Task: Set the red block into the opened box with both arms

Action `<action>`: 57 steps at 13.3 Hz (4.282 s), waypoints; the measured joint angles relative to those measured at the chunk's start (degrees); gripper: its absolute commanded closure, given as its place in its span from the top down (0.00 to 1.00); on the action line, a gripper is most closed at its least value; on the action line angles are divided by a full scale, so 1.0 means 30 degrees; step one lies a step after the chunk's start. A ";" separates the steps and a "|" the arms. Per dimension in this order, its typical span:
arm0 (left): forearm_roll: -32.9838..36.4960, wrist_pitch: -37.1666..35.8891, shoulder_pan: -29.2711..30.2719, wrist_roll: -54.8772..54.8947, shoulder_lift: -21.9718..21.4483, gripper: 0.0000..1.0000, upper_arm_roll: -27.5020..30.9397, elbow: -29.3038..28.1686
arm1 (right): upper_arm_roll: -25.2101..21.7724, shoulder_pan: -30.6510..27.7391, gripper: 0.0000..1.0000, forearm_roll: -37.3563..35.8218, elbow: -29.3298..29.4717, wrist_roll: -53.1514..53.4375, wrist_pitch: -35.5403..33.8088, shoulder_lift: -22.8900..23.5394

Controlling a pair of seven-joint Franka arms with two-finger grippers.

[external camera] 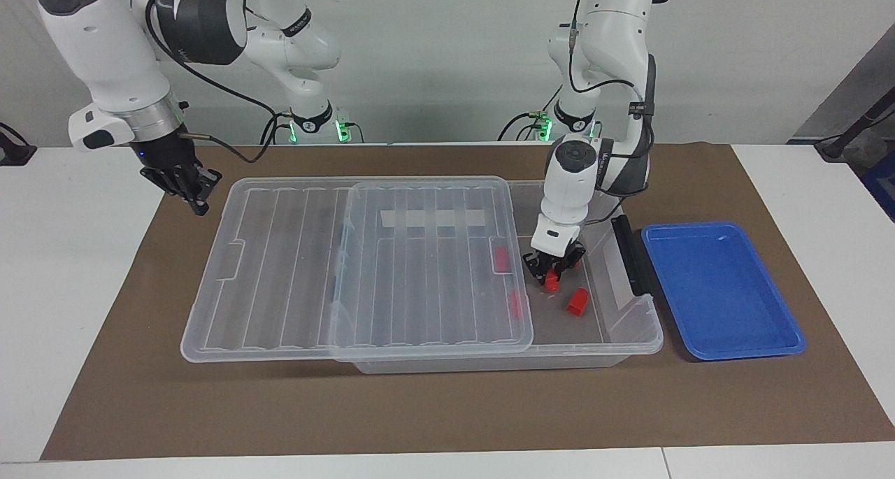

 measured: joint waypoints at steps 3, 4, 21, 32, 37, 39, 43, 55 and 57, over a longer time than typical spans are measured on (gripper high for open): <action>0.0041 -0.0031 0.0000 -0.0007 0.0160 0.70 0.0061 -0.0181 | -0.0032 -0.0672 0.00 0.0000 -0.0128 -0.0664 0.1418 0.0701; 0.0181 -0.0058 0.0001 -0.0007 0.0215 0.79 0.0115 -0.0184 | -0.0033 -0.0815 0.00 0.0000 -0.0143 -0.0853 0.1829 0.0993; -0.1457 -1.4806 0.5245 1.1283 -0.2852 0.79 0.0595 0.8716 | 0.0072 -0.0516 0.00 -0.0003 -0.0611 -0.1284 0.4503 0.3324; -0.1799 -1.4533 0.6331 1.5022 -0.3444 1.00 -0.0004 0.9339 | 0.0164 0.2276 0.00 -0.0004 -0.1170 -0.1304 0.4499 0.3318; -0.1755 -1.5243 0.6334 1.5660 -0.3841 1.00 0.0020 1.0187 | 0.0199 0.3873 0.00 -0.0004 -0.1529 -0.1304 0.4492 0.3199; -0.1763 -1.5964 0.6155 1.6155 -0.3671 1.00 0.0140 1.0917 | 0.0207 0.4266 0.00 -0.0004 -0.1584 -0.1304 0.4467 0.3132; -0.1948 -1.6709 0.4207 1.6597 -0.3781 1.00 0.1712 1.1384 | 0.0213 0.4968 0.00 -0.0024 -0.1803 -0.1304 0.4446 0.2933; -0.2478 -1.7039 0.4933 1.8334 -0.3993 1.00 0.2072 1.1119 | 0.0261 0.5515 0.00 -0.0021 -0.2002 -0.1304 0.4462 0.2811; -0.2478 -1.7039 0.4939 1.8334 -0.3993 1.00 0.2089 1.1119 | 0.0295 0.5538 0.00 -0.0021 -0.2003 -0.1304 0.4463 0.2811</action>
